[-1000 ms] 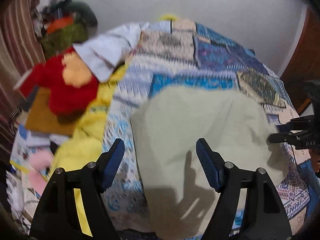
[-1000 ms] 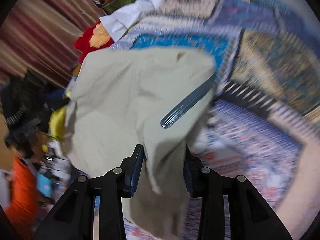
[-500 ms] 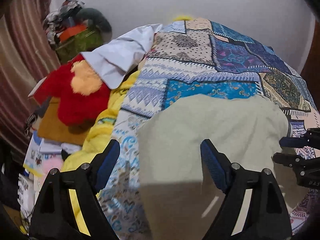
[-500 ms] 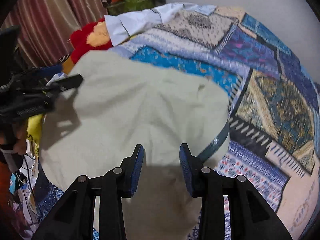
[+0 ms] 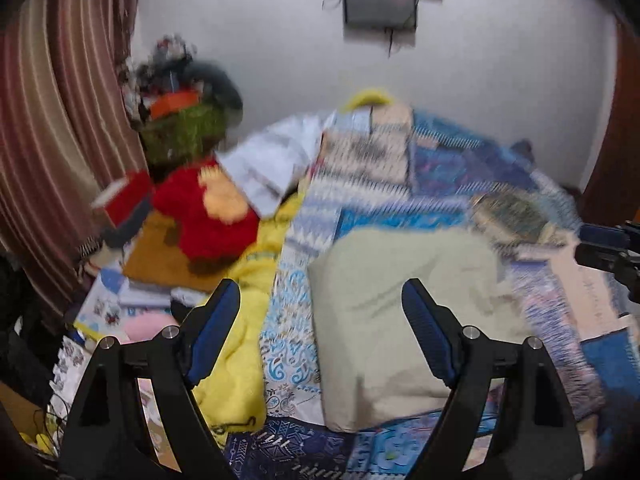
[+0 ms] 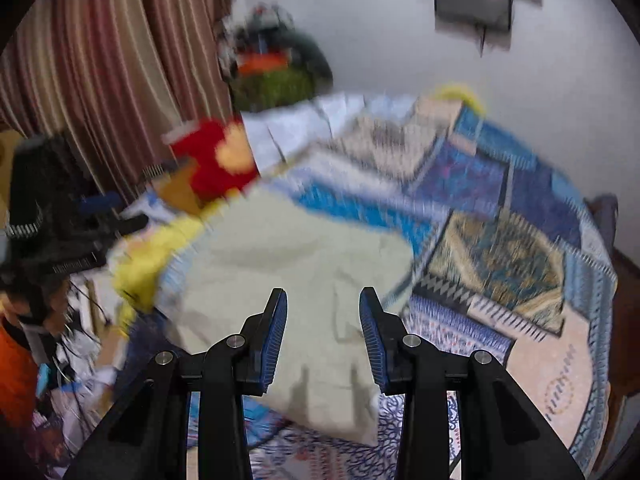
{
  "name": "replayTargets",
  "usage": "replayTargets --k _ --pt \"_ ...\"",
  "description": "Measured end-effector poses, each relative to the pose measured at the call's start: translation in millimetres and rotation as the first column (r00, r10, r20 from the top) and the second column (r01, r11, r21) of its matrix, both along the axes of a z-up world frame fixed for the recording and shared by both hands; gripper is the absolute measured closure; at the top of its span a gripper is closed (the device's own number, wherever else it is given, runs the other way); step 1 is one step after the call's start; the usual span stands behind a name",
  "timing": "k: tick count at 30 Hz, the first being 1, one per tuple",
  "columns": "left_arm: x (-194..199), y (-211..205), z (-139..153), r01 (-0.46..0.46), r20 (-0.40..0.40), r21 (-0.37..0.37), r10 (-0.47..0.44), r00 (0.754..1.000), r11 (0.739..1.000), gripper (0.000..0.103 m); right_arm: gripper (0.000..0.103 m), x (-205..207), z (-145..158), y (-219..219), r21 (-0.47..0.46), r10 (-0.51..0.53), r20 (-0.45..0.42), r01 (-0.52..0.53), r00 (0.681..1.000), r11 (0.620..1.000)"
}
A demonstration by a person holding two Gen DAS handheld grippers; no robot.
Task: Fold large clothes
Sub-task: 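Release the bundle and pull both tools back from it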
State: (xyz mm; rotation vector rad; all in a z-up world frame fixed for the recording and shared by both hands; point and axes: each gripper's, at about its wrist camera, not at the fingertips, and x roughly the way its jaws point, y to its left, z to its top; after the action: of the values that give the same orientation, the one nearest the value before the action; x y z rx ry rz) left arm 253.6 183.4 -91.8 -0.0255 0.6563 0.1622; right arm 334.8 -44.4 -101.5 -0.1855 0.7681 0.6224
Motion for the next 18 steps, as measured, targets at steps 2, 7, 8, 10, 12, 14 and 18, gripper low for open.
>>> replayTargets --k 2,7,8,10,12,14,18 --pt "-29.8 -11.0 33.9 0.017 0.101 -0.008 -0.017 0.995 1.0 0.02 0.069 -23.3 28.8 -6.7 0.054 -0.006 0.067 0.002 0.998 0.999" --pt "-89.9 -37.8 90.2 0.053 0.289 -0.038 -0.04 0.956 0.998 0.02 0.069 -86.3 91.2 -28.1 0.211 -0.024 0.207 -0.021 0.978 0.977" --pt "-101.6 -43.5 97.7 0.062 0.32 -0.038 -0.047 0.946 0.997 0.02 0.069 -97.1 98.9 -31.1 0.226 -0.025 0.225 -0.027 0.974 0.974" --pt "-126.6 -59.8 110.7 0.071 0.381 -0.02 -0.058 0.923 0.997 0.02 0.069 -123.7 114.3 -36.0 0.249 -0.026 0.277 -0.046 0.961 0.967" --pt "-144.8 -74.4 116.7 0.06 0.424 0.016 -0.061 0.904 0.998 0.02 0.069 -145.5 123.0 -38.7 0.256 -0.033 0.323 -0.054 0.946 0.965" --pt "-162.7 -89.4 118.5 0.037 0.46 0.05 -0.056 0.886 0.998 0.02 0.069 -168.7 128.9 -40.3 0.256 -0.042 0.37 -0.058 0.928 0.965" --pt "-186.1 -106.4 113.3 0.01 0.488 0.048 -0.032 0.872 0.999 0.02 0.069 -203.2 130.0 -45.7 0.271 -0.086 0.422 -0.035 0.903 0.962"
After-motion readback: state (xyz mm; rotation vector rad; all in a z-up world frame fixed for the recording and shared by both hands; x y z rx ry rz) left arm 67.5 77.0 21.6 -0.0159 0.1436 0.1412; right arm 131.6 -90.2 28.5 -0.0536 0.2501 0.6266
